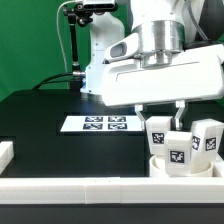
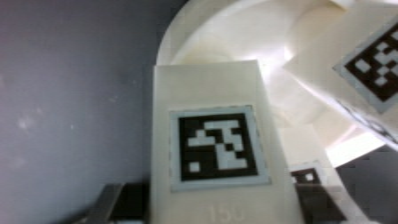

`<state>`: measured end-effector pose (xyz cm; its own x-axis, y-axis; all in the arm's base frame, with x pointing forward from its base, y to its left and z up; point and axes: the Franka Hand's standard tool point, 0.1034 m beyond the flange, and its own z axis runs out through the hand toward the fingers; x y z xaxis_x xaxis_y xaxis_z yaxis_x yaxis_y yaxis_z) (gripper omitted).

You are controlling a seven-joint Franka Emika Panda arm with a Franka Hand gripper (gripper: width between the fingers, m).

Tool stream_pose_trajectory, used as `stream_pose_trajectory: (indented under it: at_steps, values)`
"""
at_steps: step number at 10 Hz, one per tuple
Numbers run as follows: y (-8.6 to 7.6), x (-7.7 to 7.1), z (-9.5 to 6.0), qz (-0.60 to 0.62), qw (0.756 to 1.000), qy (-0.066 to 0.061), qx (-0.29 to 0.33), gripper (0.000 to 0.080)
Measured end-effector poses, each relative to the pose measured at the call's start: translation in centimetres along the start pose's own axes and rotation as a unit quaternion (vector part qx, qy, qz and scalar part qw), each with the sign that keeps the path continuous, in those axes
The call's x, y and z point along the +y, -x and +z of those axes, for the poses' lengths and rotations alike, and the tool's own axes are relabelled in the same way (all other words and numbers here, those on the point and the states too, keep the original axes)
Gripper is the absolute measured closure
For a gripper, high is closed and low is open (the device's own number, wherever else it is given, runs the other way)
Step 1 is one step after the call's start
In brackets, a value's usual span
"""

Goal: Assemble stool

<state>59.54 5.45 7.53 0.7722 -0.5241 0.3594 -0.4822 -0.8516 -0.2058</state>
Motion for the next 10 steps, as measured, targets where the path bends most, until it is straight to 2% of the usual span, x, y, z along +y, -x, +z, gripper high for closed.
stream_pose_trajectory:
  at_steps: [3, 4, 6, 8, 10]
  values:
    - [0.2, 0.2, -0.1, 0.093, 0.996, 0.004, 0.002, 0.0459]
    - [0.3, 0.6, -0.2, 0.161, 0.987, 0.005, 0.003, 0.0458]
    - [0.2, 1.0, -0.2, 0.218, 0.976, 0.005, 0.005, 0.0458]
    - [0.4, 1.3, -0.3, 0.306, 0.952, 0.006, 0.001, 0.0458]
    - [0.5, 1.4, -0.3, 0.314, 0.949, 0.008, 0.003, 0.0458]
